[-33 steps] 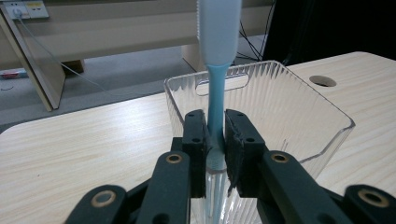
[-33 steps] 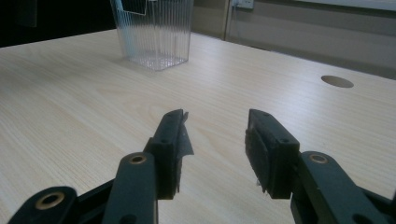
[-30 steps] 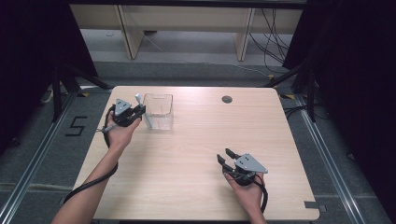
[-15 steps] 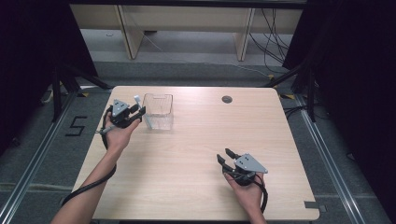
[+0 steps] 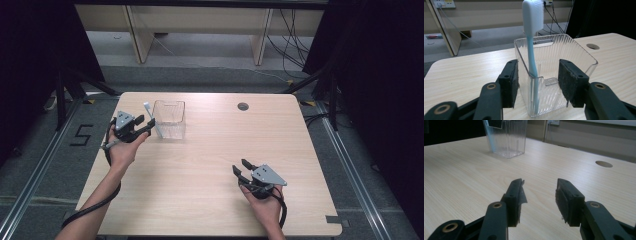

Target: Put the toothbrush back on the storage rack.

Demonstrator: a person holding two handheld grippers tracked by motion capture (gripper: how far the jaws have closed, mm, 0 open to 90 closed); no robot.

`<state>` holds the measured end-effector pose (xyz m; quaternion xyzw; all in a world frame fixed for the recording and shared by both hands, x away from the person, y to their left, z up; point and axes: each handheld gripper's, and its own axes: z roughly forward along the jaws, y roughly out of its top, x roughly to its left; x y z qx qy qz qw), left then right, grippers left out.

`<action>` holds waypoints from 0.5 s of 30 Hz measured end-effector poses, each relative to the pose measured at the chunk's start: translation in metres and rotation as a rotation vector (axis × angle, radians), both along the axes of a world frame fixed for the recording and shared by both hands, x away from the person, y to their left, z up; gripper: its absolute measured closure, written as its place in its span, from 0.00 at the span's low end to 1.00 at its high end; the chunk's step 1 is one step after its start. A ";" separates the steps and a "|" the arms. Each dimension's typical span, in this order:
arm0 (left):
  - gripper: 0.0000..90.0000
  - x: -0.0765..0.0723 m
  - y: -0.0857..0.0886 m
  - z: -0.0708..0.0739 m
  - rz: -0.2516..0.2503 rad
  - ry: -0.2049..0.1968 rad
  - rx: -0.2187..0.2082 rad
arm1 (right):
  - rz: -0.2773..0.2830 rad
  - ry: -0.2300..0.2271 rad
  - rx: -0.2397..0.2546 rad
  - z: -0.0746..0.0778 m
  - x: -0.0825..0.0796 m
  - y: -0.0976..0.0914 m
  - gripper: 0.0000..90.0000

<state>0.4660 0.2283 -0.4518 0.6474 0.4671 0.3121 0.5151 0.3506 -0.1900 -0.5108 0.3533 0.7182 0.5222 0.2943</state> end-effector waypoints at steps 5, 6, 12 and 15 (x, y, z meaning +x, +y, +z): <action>0.49 -0.010 0.001 -0.001 -0.011 0.001 -0.009 | -0.009 0.022 0.013 0.000 -0.001 0.001 0.63; 0.48 -0.012 0.001 -0.001 -0.012 0.002 -0.008 | -0.014 0.037 0.020 0.000 -0.003 0.002 0.63; 0.47 -0.025 0.001 -0.003 -0.020 0.001 -0.019 | -0.009 0.018 0.009 0.000 -0.002 0.001 0.63; 0.47 -0.032 0.002 -0.006 -0.027 -0.002 -0.013 | -0.009 0.029 0.015 0.000 -0.001 0.001 0.63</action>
